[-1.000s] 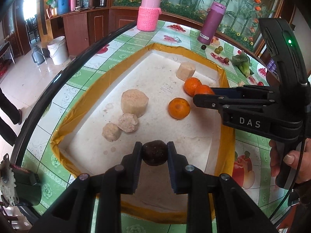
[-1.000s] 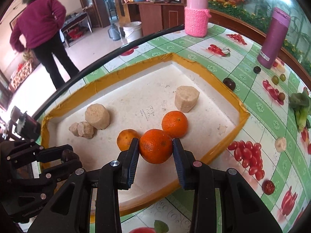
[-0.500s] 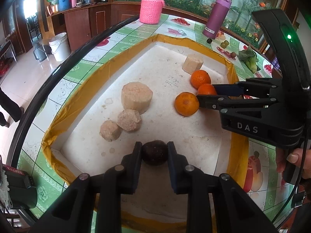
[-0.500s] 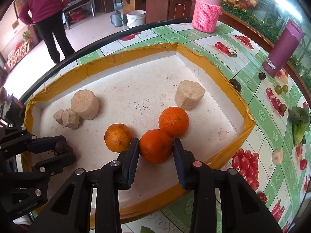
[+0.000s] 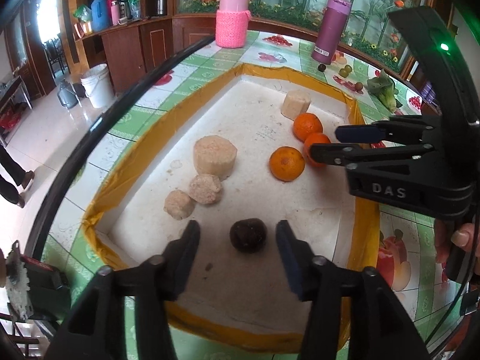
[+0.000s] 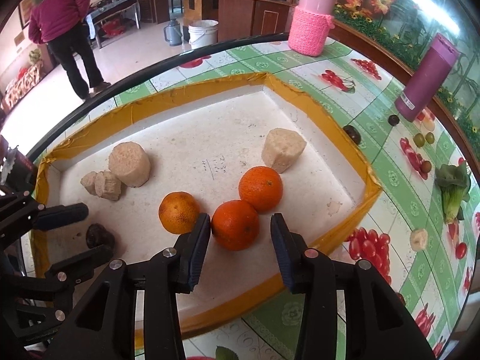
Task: Organize fruits
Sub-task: 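Carry the orange and dark date over the white tray and open both tools, then withdraw both tools from the tray toward the red dates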
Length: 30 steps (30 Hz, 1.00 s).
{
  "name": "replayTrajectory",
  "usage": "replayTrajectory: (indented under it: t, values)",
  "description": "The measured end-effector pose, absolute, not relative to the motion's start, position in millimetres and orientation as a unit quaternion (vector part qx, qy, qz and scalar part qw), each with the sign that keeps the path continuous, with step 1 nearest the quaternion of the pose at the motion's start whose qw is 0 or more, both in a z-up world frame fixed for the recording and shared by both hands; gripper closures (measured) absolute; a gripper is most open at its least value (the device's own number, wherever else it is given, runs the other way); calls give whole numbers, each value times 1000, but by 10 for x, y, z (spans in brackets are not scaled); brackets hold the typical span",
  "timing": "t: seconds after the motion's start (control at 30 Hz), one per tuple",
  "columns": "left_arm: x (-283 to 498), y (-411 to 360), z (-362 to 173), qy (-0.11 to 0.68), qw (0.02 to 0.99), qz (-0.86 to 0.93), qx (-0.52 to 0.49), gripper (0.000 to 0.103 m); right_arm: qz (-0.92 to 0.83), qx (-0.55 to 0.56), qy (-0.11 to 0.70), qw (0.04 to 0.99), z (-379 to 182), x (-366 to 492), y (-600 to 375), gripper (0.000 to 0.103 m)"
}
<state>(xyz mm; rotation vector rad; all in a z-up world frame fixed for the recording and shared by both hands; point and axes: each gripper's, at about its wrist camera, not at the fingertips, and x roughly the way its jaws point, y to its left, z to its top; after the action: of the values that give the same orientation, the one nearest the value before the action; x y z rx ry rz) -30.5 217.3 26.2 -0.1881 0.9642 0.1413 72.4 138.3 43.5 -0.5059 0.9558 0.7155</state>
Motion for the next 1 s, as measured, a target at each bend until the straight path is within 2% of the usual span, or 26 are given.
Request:
replayTrajectory:
  t: [0.1,0.17,0.33,0.4,0.5,0.63,1.0]
  values:
    - [-357,2225,304,459,880,76,-96,42,333,-232,429,807,559,613,1317,62]
    - [-398,2257,327,457,880,83,-99,40,333,-231,417,814,641,506,1263,59]
    - [-512,2277,405,446,884,100,-100,28,317,-213,398,834,774,262,1030,34]
    - [-554,2247,443,440,887,104,-96,25,310,-194,401,840,788,203,905,29]
    - [-599,2173,497,434,890,109,-85,17,302,-164,415,843,787,139,729,29]
    - [-633,2037,573,426,896,102,-72,12,283,-130,428,848,764,66,461,29]
    - [-571,1529,682,422,904,59,-31,10,216,-71,444,867,711,-88,-339,29]
